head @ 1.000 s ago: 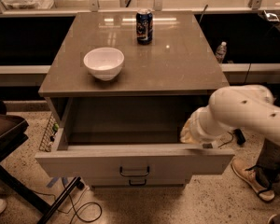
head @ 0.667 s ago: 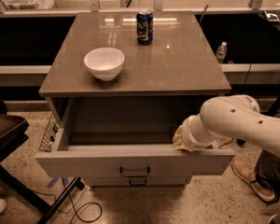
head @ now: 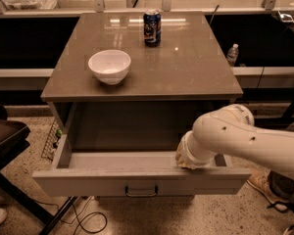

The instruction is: Open top drawer

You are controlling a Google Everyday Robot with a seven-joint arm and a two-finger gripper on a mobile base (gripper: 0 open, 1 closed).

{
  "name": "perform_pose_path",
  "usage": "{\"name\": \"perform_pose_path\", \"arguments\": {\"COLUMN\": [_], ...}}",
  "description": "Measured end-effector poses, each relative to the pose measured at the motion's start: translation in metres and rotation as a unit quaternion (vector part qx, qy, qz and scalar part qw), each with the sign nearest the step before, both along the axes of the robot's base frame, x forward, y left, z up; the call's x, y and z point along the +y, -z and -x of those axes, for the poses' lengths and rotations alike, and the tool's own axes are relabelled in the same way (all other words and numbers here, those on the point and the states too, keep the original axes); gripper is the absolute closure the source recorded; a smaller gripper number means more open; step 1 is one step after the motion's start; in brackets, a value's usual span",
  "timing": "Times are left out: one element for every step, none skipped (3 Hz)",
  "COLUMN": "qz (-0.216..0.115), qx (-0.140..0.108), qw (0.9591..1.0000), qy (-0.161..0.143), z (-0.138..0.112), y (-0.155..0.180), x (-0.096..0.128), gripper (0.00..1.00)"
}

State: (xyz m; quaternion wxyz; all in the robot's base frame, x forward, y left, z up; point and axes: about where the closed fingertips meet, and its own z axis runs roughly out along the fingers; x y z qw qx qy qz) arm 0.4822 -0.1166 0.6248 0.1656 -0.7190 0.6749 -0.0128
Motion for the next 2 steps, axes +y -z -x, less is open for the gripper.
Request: {"name": "perform_pose_path", "arguments": {"qz": [0.016,0.054], "qx": [0.005,0.047], "qw": [0.9998,0.9972], "qy": [-0.008,-0.022], "z": [0.009,0.068], "y": [0.004,0.012], "x": [0.002,-0.003], "gripper": [1.00,1.00]}}
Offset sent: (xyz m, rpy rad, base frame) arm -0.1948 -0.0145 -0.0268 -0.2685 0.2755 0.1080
